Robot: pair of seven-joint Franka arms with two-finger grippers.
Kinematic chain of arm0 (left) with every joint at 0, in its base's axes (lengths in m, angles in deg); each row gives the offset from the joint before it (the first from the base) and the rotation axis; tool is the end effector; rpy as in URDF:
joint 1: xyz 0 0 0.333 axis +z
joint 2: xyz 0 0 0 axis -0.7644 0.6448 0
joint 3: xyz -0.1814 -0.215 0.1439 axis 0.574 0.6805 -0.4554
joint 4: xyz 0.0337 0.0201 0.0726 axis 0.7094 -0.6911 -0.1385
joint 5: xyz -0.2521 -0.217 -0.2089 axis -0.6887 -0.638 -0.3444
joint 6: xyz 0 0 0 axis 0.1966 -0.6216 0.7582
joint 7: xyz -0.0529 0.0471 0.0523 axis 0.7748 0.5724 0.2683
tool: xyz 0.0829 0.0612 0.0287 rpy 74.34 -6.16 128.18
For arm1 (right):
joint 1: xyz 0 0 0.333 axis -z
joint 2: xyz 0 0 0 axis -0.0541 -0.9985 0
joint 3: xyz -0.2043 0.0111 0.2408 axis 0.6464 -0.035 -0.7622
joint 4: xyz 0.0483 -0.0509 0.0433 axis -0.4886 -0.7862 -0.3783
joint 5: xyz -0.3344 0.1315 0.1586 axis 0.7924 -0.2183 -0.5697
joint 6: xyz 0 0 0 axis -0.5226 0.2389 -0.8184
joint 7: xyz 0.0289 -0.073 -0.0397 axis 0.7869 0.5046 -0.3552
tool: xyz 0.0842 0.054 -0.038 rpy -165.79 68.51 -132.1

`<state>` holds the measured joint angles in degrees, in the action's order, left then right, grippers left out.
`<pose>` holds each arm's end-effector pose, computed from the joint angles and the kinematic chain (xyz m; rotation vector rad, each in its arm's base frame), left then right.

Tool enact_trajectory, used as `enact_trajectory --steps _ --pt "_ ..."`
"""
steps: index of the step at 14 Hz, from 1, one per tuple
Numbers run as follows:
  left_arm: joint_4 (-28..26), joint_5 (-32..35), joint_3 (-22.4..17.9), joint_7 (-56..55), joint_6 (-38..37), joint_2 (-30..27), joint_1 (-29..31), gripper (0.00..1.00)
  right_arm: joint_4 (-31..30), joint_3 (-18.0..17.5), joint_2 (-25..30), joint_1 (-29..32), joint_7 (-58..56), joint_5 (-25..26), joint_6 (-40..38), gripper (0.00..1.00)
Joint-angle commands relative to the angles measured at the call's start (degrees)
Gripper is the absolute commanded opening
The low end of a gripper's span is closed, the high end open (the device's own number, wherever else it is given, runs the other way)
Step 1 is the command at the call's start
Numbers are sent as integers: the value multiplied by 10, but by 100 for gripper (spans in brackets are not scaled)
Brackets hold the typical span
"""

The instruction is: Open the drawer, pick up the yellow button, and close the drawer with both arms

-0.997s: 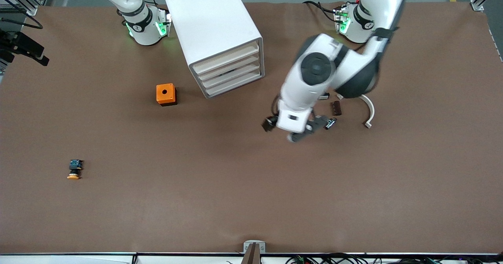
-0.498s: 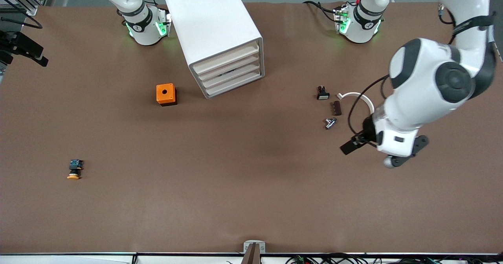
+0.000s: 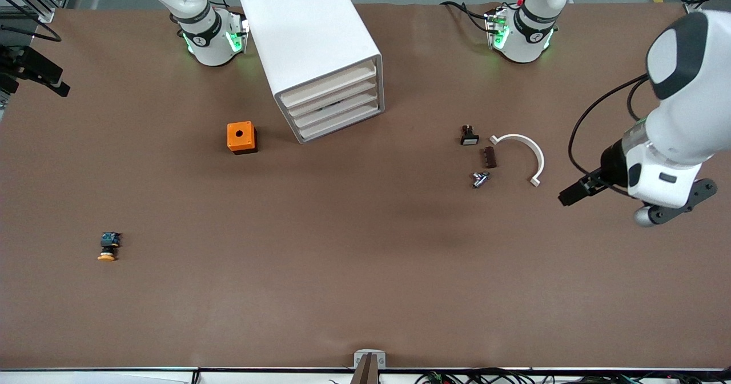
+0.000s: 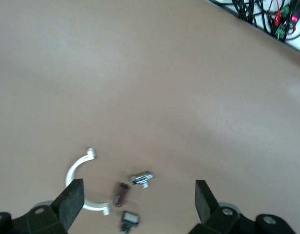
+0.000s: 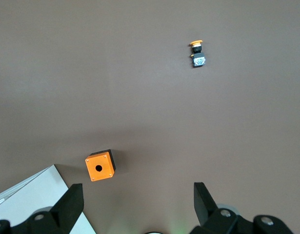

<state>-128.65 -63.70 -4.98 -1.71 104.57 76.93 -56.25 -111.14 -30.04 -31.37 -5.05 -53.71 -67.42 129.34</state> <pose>0.6281 -0.1119 0.5653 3.0270 0.6242 0.0288 0.4943 -0.0380 0.6684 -3.1298 0.1534 -0.0075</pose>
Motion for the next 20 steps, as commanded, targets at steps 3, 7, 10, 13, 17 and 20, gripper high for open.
enact_trajectory --steps 3,7,10,13,17,20 --pt "-29 12 8 88 -101 -91 39 100 -12 -1 13 4 -5 8 6 100" --pt "-93 12 8 156 -98 -157 48 100 -13 -1 13 5 -5 8 6 100" --pt "-120 13 10 158 -97 -185 48 100 -13 -1 12 5 -5 8 7 100" --pt "-125 13 14 159 -96 -193 45 100 -13 -1 12 5 -5 8 7 100" --pt "-136 13 17 159 -96 -196 47 100 -13 0 12 5 -5 8 6 100" --pt "-178 26 19 159 -86 -226 46 100 -13 0 12 5 -5 8 5 100"
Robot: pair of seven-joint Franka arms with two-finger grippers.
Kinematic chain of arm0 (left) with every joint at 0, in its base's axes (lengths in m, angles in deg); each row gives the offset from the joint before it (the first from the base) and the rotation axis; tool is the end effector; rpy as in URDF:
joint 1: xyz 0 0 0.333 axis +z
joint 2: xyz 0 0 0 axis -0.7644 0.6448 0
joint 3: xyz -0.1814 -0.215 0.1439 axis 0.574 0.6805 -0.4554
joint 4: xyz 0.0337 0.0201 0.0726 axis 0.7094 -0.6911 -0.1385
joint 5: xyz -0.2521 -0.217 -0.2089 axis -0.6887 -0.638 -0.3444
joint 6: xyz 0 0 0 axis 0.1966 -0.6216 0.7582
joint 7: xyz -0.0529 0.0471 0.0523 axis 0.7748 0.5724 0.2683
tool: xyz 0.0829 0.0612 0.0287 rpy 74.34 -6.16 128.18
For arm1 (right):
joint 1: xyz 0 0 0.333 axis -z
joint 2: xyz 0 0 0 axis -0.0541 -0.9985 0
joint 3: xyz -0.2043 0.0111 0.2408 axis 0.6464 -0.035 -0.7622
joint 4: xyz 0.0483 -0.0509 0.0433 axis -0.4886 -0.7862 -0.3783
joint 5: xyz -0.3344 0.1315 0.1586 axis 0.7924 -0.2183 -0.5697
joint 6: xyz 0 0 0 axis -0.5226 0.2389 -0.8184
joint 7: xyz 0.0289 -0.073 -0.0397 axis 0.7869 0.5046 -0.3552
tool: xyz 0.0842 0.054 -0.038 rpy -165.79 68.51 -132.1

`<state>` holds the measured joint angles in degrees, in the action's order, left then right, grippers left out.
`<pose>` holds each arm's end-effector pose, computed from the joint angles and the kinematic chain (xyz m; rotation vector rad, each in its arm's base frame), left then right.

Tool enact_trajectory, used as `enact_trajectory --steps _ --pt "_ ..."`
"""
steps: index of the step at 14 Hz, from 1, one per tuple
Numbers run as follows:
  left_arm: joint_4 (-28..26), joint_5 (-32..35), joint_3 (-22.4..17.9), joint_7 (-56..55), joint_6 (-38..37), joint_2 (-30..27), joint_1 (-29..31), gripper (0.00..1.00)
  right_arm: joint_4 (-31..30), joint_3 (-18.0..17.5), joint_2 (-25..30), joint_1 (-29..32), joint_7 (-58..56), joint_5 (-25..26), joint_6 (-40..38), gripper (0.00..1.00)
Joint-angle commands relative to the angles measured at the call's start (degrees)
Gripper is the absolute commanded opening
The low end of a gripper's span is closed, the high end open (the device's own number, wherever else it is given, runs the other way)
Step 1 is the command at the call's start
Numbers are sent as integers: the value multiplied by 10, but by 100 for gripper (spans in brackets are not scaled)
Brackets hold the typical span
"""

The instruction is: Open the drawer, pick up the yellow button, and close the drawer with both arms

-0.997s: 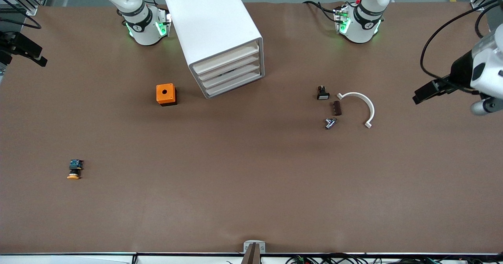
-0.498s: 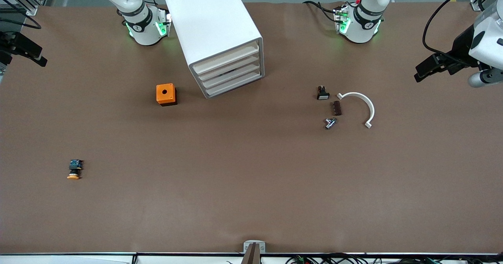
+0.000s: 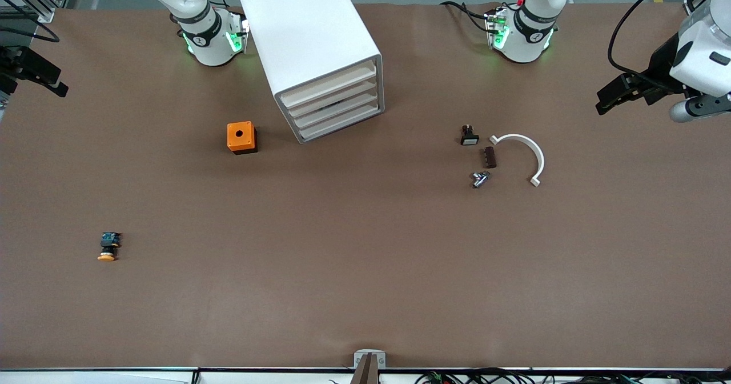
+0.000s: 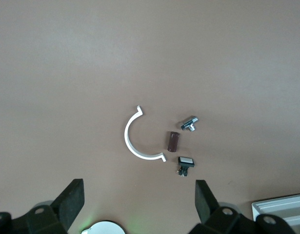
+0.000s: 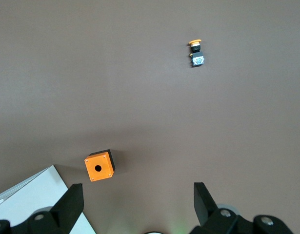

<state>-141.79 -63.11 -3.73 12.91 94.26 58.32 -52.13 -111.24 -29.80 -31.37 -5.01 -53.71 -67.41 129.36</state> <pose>0.5181 -0.0717 0.6293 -3.1201 -0.3081 0.0772 0.4942 -0.0406 0.6676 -3.1289 0.1609 -0.0052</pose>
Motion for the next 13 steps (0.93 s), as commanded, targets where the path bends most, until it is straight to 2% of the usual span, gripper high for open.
enact_trajectory --steps 1,6,13 --pt "-46 24 9 13 19 -40 5 100 -12 -3 12 5 -5 8 5 100" --pt "-12 54 5 81 17 -23 7 100 -12 -3 12 5 -5 8 3 100" --pt "7 23 1 76 14 -18 10 100 -12 -3 12 5 -5 8 2 100"
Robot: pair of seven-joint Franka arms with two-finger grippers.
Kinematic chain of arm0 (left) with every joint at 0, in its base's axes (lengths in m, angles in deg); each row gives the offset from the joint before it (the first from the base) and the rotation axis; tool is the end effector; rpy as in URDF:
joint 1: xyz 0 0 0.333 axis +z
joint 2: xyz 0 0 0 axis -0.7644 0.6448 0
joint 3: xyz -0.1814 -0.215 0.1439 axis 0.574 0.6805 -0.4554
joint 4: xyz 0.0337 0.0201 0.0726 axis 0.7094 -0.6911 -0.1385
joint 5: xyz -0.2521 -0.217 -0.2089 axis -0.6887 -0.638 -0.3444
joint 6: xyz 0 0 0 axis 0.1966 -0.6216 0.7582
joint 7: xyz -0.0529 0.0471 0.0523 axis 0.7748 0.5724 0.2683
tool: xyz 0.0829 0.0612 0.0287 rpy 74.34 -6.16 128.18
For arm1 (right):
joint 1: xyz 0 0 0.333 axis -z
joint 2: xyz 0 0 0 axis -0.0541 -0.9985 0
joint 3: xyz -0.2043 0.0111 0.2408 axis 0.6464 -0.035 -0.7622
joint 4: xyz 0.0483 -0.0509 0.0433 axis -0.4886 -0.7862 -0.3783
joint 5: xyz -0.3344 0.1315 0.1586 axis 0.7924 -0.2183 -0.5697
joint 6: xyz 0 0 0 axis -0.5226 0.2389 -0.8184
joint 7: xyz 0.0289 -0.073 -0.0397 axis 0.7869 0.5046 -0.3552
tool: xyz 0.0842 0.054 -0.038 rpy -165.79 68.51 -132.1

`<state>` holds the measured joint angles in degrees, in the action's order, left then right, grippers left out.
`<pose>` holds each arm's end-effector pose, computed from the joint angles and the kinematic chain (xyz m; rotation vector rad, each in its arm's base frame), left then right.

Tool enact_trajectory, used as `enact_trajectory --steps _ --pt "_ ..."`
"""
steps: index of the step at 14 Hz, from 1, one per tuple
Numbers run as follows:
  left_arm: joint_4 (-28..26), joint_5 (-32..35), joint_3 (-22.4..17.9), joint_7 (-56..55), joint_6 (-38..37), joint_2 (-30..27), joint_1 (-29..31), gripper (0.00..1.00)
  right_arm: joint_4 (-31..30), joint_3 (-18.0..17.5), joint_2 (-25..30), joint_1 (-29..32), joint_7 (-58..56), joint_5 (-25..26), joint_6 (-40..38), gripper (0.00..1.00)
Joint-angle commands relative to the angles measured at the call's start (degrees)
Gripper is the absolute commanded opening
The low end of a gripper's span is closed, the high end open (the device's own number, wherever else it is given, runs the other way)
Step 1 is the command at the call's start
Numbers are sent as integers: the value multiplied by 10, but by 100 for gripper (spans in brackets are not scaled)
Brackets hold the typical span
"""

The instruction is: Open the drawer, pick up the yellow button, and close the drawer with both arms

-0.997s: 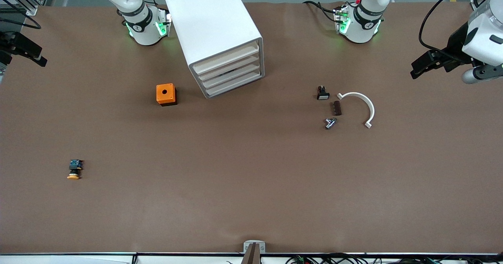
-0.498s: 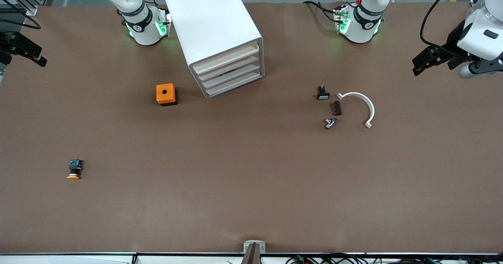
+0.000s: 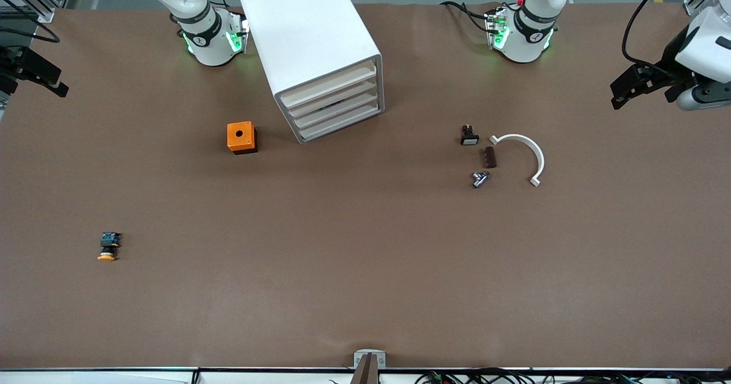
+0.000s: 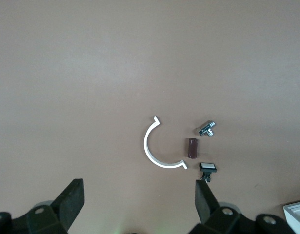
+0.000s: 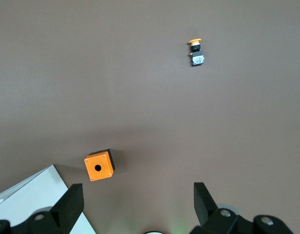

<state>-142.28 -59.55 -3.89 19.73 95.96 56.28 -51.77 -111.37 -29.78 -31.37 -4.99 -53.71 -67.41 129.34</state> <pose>0.5117 -0.0601 0.6465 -3.0814 -0.1372 -0.0263 0.4941 -0.0410 0.6665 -3.1288 0.1619 -0.0011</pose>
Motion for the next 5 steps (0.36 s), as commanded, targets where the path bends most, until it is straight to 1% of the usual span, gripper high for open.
enact_trajectory --steps 1,5 --pt "13 -12 3 6 -3 5 9 100 -11 -3 12 5 -5 8 2 100" --pt "13 -32 3 8 -4 7 33 100 -11 -3 12 5 -5 8 2 100"
